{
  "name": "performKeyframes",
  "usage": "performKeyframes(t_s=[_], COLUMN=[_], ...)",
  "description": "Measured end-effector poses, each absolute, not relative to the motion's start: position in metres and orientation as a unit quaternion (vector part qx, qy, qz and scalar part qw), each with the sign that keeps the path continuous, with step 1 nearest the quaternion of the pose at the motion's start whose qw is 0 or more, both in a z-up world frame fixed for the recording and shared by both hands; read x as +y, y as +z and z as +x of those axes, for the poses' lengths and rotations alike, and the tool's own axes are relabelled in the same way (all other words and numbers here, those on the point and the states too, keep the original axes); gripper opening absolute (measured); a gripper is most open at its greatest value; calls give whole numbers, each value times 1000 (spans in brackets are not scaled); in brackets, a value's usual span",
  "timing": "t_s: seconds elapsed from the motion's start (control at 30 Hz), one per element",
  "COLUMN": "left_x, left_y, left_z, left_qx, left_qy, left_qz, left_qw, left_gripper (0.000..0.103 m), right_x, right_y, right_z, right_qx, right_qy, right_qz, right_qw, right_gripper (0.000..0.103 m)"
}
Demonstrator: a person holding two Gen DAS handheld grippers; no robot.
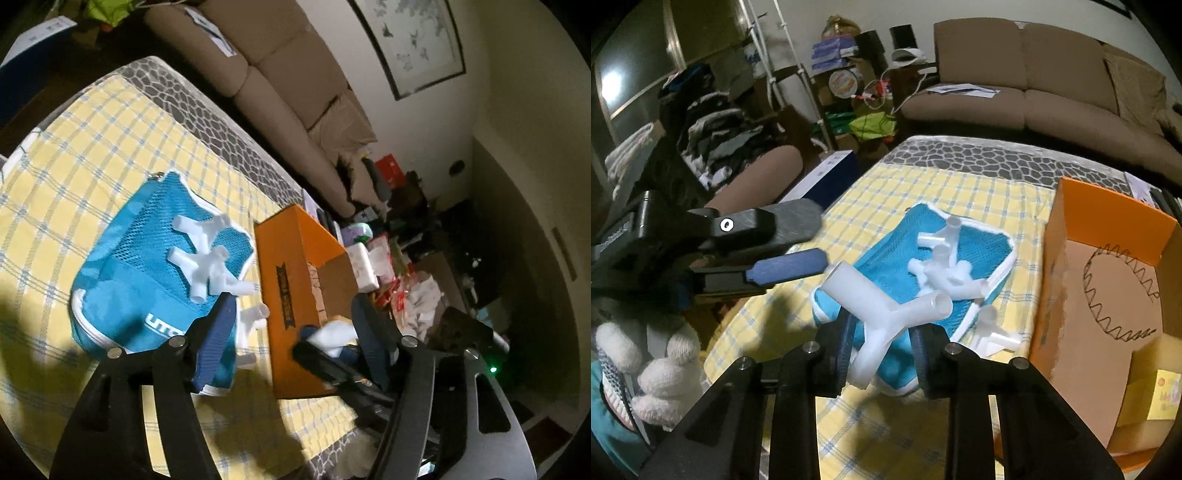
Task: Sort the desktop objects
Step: 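Drop the connector into the box while the left tool carries the pipe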
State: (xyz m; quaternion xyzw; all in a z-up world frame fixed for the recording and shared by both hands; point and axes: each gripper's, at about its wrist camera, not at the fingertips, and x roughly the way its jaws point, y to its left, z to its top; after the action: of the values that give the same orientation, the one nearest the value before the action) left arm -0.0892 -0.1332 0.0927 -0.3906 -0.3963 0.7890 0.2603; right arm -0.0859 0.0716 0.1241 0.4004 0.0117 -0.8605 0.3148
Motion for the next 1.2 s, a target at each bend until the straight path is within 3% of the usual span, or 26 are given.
performKeyframes(t_s=[0.63, 0.7, 0.77, 0.9, 1.03, 1.2], left_x=[9, 21, 30, 41, 50, 56], left_y=[72, 70, 67, 58, 52, 34], left_z=[-114, -116, -119, -130, -135, -142], left_qx=[-54, -31, -18, -4, 17, 31], left_qy=[870, 871, 870, 871, 868, 857], left_qz=[-434, -432, -436, -441, -450, -476], left_qw=[228, 230, 230, 216, 211, 196], left_gripper=[61, 52, 36, 35, 21, 22], right_x=[204, 213, 221, 229, 231, 230], right_y=[136, 128, 120, 110, 109, 107], right_z=[-107, -107, -107, -108, -107, -109], right_qx=[-47, -49, -46, -47, -49, -47], right_qy=[-892, -888, -883, -876, -874, -872], right_qz=[409, 421, 433, 449, 451, 455], right_qw=[189, 181, 176, 172, 175, 176], right_gripper=[30, 30, 30, 30, 30, 30])
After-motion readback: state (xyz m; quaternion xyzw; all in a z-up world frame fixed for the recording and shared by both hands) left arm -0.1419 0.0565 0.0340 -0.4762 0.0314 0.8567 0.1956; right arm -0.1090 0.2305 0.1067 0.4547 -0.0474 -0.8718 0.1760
